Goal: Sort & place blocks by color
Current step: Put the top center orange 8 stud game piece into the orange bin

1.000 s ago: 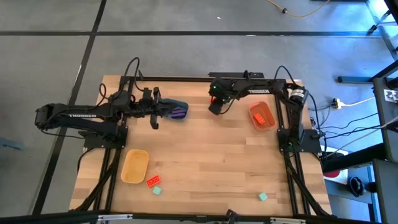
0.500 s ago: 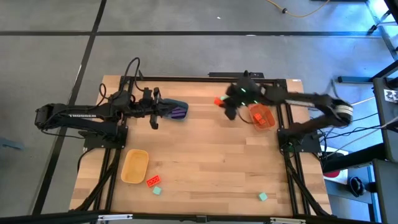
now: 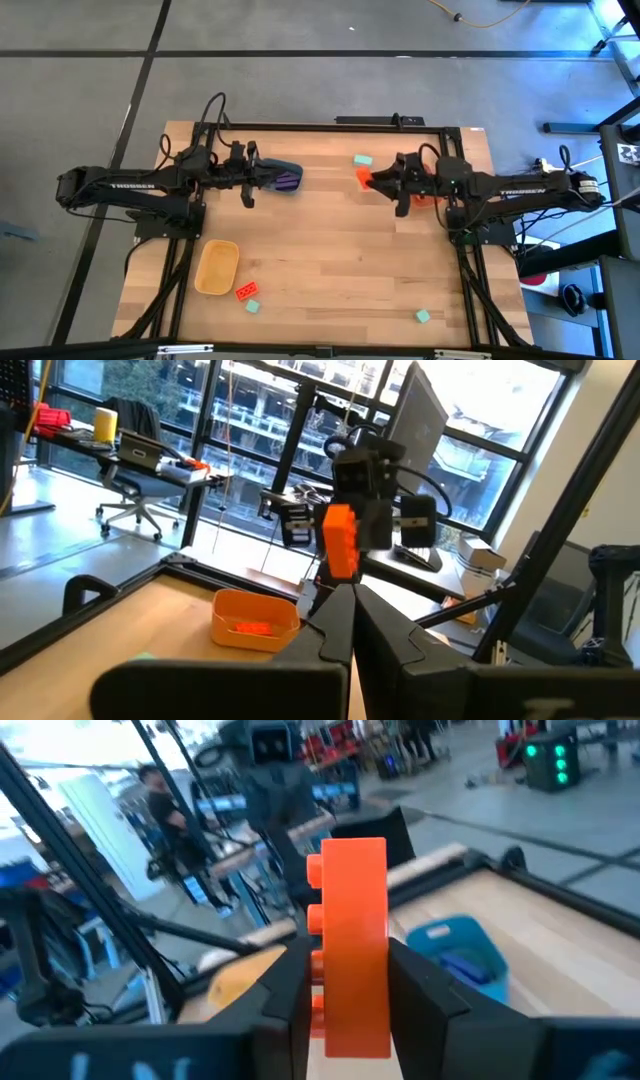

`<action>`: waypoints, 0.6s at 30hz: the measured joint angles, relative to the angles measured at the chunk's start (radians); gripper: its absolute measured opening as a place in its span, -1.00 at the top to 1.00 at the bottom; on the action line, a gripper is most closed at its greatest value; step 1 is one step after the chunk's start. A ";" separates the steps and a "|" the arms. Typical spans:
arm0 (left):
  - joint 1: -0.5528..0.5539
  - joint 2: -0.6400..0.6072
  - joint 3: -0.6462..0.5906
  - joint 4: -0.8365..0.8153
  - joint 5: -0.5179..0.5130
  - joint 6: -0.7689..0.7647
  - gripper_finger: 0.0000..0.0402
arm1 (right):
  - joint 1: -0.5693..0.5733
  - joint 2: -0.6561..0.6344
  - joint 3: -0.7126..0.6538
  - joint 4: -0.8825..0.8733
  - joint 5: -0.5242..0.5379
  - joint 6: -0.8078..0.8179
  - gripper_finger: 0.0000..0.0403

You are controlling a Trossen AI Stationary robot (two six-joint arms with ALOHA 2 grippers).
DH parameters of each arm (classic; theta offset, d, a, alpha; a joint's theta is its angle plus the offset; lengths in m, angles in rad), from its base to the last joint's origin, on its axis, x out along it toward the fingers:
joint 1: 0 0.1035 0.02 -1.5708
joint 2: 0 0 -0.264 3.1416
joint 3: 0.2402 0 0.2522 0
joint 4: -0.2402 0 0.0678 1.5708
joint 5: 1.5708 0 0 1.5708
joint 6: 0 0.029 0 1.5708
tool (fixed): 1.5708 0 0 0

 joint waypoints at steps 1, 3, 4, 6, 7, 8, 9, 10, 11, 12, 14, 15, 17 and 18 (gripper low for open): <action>0.000 0.000 0.000 0.000 0.004 0.000 1.00 | 0.000 0.000 0.000 0.012 0.002 0.000 0.52; 0.000 0.000 0.000 0.000 0.010 0.000 1.00 | 0.000 0.000 0.000 0.019 0.004 0.001 0.52; 0.000 0.000 0.000 0.000 0.014 0.000 1.00 | 0.000 0.001 0.000 0.018 0.004 0.001 0.52; 0.000 0.000 0.000 0.000 0.017 0.000 1.00 | 0.000 0.001 0.000 0.019 0.004 0.000 0.52; 0.000 0.000 0.000 0.000 0.017 0.000 1.00 | 0.000 0.001 0.000 0.019 0.004 0.000 0.52; 0.000 0.000 0.000 0.000 0.017 0.000 1.00 | 0.000 0.001 0.000 0.019 0.004 0.000 0.52; 0.000 0.000 0.000 0.000 0.017 0.000 1.00 | 0.000 0.001 0.000 0.019 0.004 0.000 0.52; 0.000 0.000 0.000 0.000 0.017 0.001 1.00 | 0.000 0.001 0.000 0.019 0.004 0.000 0.52; 0.000 0.000 0.000 0.000 0.017 0.004 1.00 | 0.000 0.001 0.000 0.020 0.004 0.000 0.52; 0.000 0.000 0.000 0.000 0.017 0.006 1.00 | 0.000 0.001 0.000 0.020 0.004 0.000 0.52; 0.000 0.000 0.000 0.000 0.017 0.007 1.00 | -0.001 0.001 0.000 0.020 0.004 0.001 0.52; 0.000 0.000 0.000 -0.001 0.016 0.007 1.00 | -0.001 0.001 0.000 0.020 0.004 0.000 0.52; 0.000 0.000 0.000 -0.001 -0.006 0.007 1.00 | -0.001 0.001 0.000 0.020 0.003 0.000 0.52; 0.000 0.000 0.000 -0.001 -0.020 0.007 1.00 | -0.001 0.001 0.000 0.020 0.003 0.000 0.52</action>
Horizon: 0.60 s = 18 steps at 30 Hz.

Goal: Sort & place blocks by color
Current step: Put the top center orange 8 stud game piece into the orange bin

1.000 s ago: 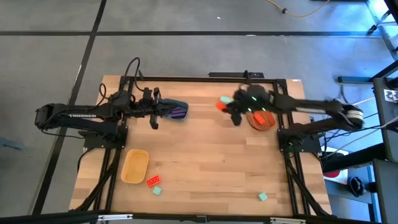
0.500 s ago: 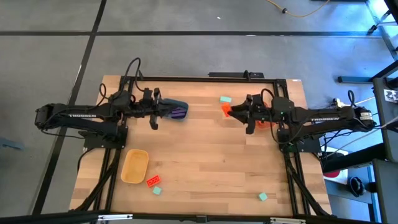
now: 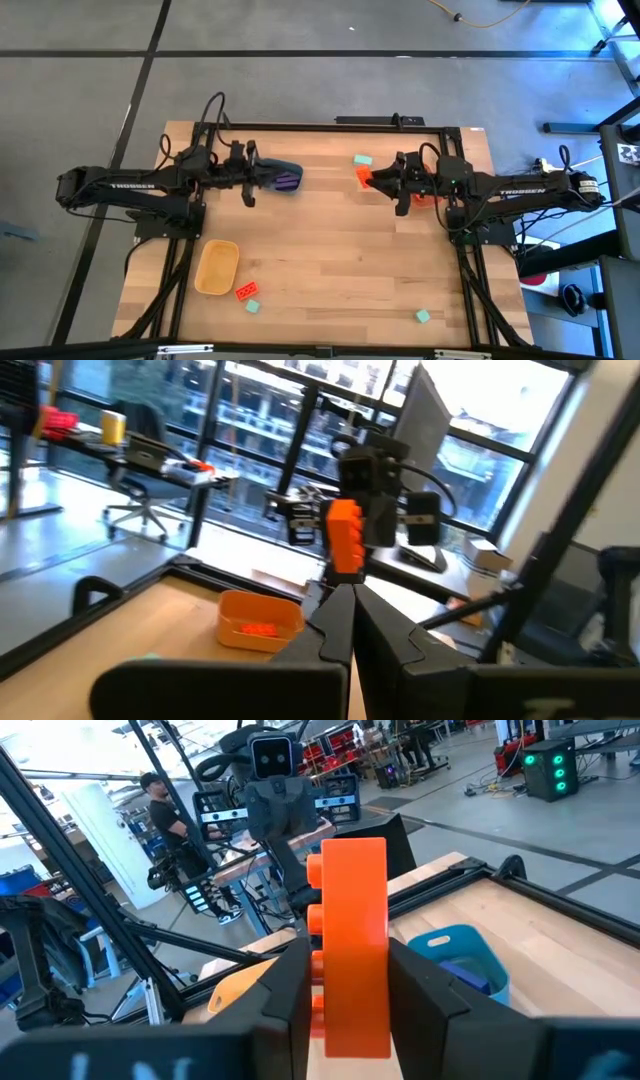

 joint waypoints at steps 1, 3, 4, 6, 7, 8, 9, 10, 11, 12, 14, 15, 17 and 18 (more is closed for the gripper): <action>0.000 0.000 0.000 0.000 -0.012 0.000 0.98 | 0.000 0.000 0.000 0.000 0.000 0.000 0.52; 0.000 0.000 0.000 0.000 -0.026 0.000 0.93 | 0.000 0.000 0.000 0.000 0.000 0.000 0.52; 0.000 0.000 0.000 0.000 -0.031 0.000 0.90 | 0.000 0.000 0.000 0.000 0.000 0.000 0.52; 0.000 0.000 0.000 0.000 -0.034 0.000 0.81 | 0.000 0.000 0.000 0.000 0.000 0.000 0.52; 0.000 0.000 0.000 0.000 -0.034 0.000 0.77 | 0.000 0.000 0.000 0.000 0.000 0.000 0.52; 0.000 0.000 0.000 -0.001 -0.035 0.000 0.72 | 0.000 0.000 0.000 0.000 0.000 0.000 0.52; 0.000 0.000 0.000 -0.001 -0.035 0.000 0.67 | 0.000 0.000 0.000 0.000 0.000 0.001 0.52; 0.000 0.000 0.000 -0.001 -0.035 0.000 0.63 | 0.000 0.000 0.000 0.000 0.000 0.000 0.52; 0.000 0.000 0.000 -0.001 -0.035 0.000 0.58 | 0.000 0.000 0.000 0.000 0.000 0.001 0.52; 0.000 0.000 0.000 -0.001 -0.035 0.000 0.54 | 0.000 0.000 0.000 0.001 -0.001 0.001 0.52; 0.000 0.000 0.000 -0.001 -0.042 0.000 0.46 | 0.000 0.000 0.000 0.001 -0.001 0.004 0.52; 0.000 0.000 0.000 -0.001 -0.048 -0.001 0.42 | 0.000 0.000 0.000 0.001 -0.001 0.004 0.52; 0.000 0.000 0.000 -0.001 -0.060 -0.008 0.34 | 0.000 0.000 0.000 0.001 -0.001 0.003 0.52; 0.000 0.000 0.000 0.000 -0.063 -0.008 0.30 | 0.000 0.000 0.000 0.001 -0.001 0.004 0.52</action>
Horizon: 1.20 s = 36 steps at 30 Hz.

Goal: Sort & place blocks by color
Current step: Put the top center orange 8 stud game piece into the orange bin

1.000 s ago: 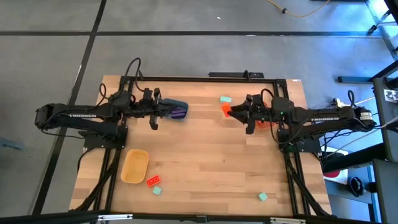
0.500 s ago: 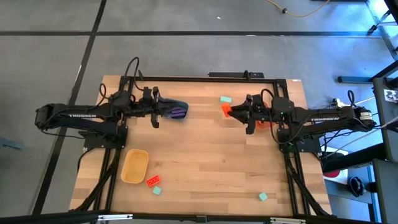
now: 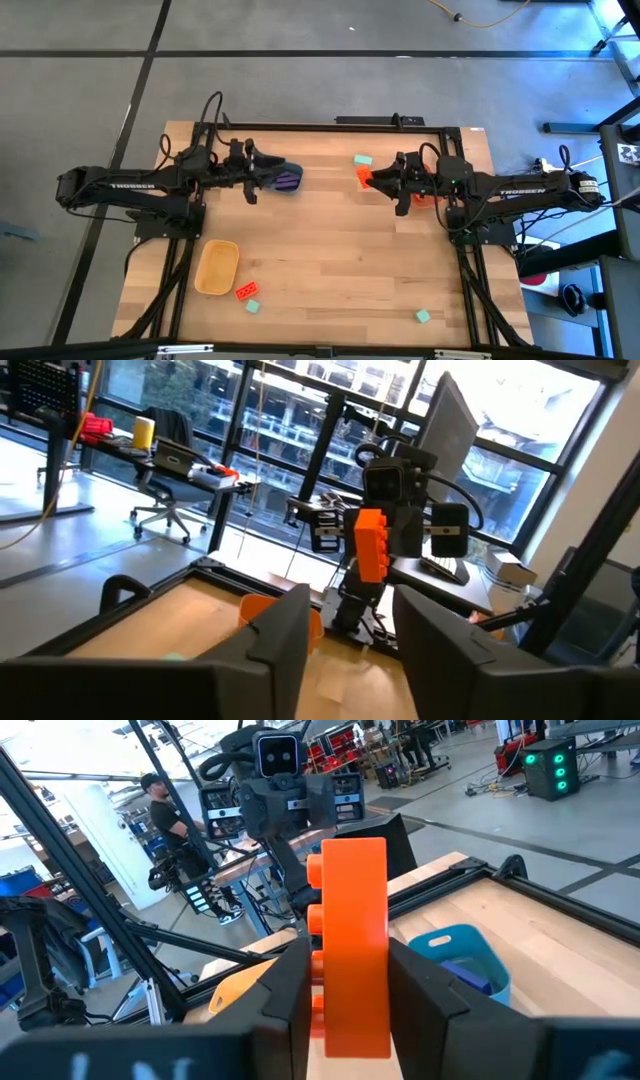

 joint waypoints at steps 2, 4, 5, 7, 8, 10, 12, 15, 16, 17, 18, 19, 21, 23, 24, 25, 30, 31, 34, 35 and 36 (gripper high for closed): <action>0.000 0.000 0.000 0.000 -0.002 0.000 0.24 | 0.000 0.000 0.000 0.000 0.000 0.000 0.52; 0.000 0.000 0.000 0.000 0.004 0.000 0.19 | 0.000 0.000 0.000 0.000 0.000 0.000 0.52; 0.000 0.000 0.000 0.000 0.015 0.000 0.17 | 0.000 0.000 0.000 0.000 0.000 0.000 0.52; 0.000 0.000 0.000 0.000 0.046 0.001 0.16 | 0.000 0.000 0.000 0.000 0.000 0.000 0.52; 0.000 0.000 0.000 0.000 0.063 0.001 0.16 | 0.000 0.000 0.000 0.000 -0.001 0.000 0.52; 0.000 0.000 0.000 0.000 0.091 0.004 0.17 | 0.000 0.000 0.000 0.000 -0.001 0.000 0.52; 0.000 0.000 0.000 0.000 0.104 0.007 0.17 | 0.000 0.000 0.000 0.000 -0.001 0.000 0.52; 0.000 0.000 0.000 0.001 0.105 0.008 0.17 | 0.000 0.000 0.000 0.000 -0.001 -0.001 0.52; 0.000 0.000 0.000 0.001 0.106 0.008 0.17 | 0.000 0.000 0.000 0.000 -0.001 -0.001 0.52; 0.000 0.000 0.000 0.001 0.106 0.008 0.17 | 0.000 0.000 0.000 0.000 -0.001 -0.001 0.52; 0.000 0.000 0.000 0.001 0.107 0.008 0.17 | 0.000 0.000 0.000 0.000 -0.001 -0.001 0.52; 0.000 0.000 0.000 0.001 0.107 0.008 0.17 | 0.000 0.000 0.000 0.000 -0.001 -0.001 0.52; 0.000 0.000 0.000 0.001 0.107 0.008 0.17 | 0.000 0.000 0.000 0.000 -0.001 -0.002 0.52; 0.000 0.000 0.000 0.001 0.107 0.008 0.17 | 0.000 0.000 0.000 0.000 -0.002 -0.002 0.52; 0.000 0.000 0.000 0.001 0.107 0.008 0.17 | 0.000 0.000 0.000 0.000 -0.002 -0.002 0.52; 0.000 0.000 0.000 0.001 0.107 0.008 0.17 | 0.000 0.000 0.000 0.000 -0.004 -0.003 0.52; 0.000 0.000 0.000 0.001 0.107 0.008 0.17 | 0.000 0.000 0.000 0.006 -0.012 -0.003 0.52; 0.000 0.000 0.000 0.001 0.107 0.008 0.17 | 0.000 0.000 0.000 0.012 -0.012 -0.003 0.52; 0.000 0.000 0.000 0.001 0.107 0.008 0.17 | 0.000 0.000 0.000 0.026 -0.012 -0.007 0.52; 0.000 0.000 0.000 0.001 0.107 0.009 0.17 | 0.000 0.000 0.000 0.031 -0.012 -0.009 0.52; 0.000 0.000 0.000 0.001 0.107 0.009 0.17 | 0.000 0.000 0.000 0.037 -0.012 -0.014 0.52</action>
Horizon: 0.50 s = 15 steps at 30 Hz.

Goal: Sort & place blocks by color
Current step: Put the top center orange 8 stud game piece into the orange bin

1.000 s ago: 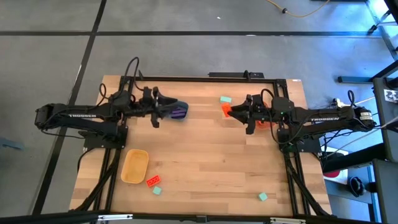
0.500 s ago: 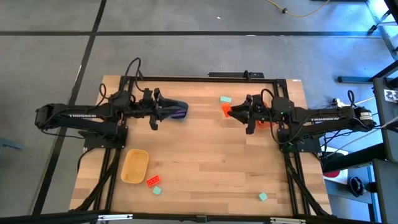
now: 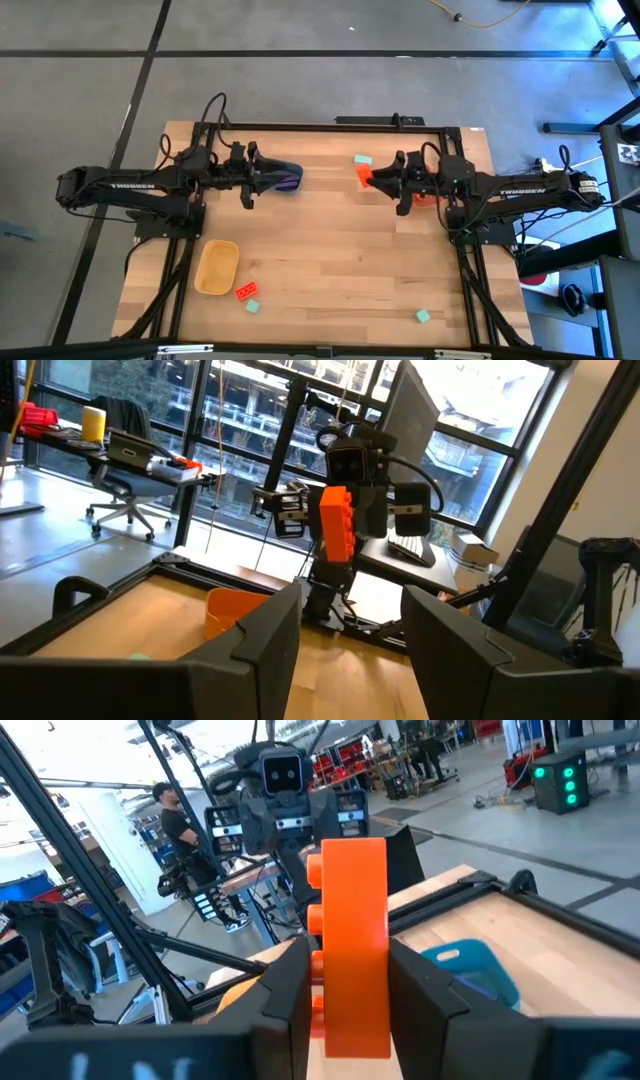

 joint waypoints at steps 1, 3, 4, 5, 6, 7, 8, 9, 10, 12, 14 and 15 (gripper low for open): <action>0.000 0.000 0.000 0.000 0.000 0.000 0.17 | 0.000 0.000 0.000 0.006 0.000 -0.004 0.52; -0.001 0.000 0.000 0.000 0.000 0.000 0.17 | 0.000 0.000 0.000 0.008 0.000 -0.009 0.52; -0.001 0.000 0.000 0.000 0.000 0.000 0.17 | 0.000 0.000 0.000 0.007 0.000 -0.010 0.52; -0.001 0.000 0.000 0.000 0.000 0.000 0.17 | 0.000 0.000 0.000 0.007 0.000 -0.010 0.52; -0.001 0.000 0.000 0.000 0.000 0.000 0.17 | 0.000 0.000 0.000 0.007 0.000 -0.010 0.52; -0.001 0.000 0.000 0.000 0.000 0.000 0.17 | 0.000 0.000 0.000 0.007 0.000 -0.010 0.52; -0.001 0.000 0.000 0.000 0.000 0.000 0.17 | 0.000 0.000 0.000 0.007 0.000 -0.010 0.52; -0.001 0.000 0.000 0.000 0.000 0.000 0.17 | 0.000 0.000 0.000 0.006 0.000 -0.010 0.52; -0.001 0.000 0.000 0.000 0.001 0.000 0.17 | 0.000 0.000 0.000 0.007 0.000 -0.010 0.52; -0.001 0.000 0.000 0.000 0.005 0.000 0.17 | 0.000 0.000 0.000 0.006 0.000 -0.010 0.52; -0.001 0.000 0.000 0.000 0.006 0.000 0.17 | 0.000 0.000 0.000 0.006 0.000 -0.010 0.52; -0.001 0.000 0.000 0.000 0.007 0.000 0.17 | 0.000 0.000 0.000 0.006 0.000 -0.010 0.52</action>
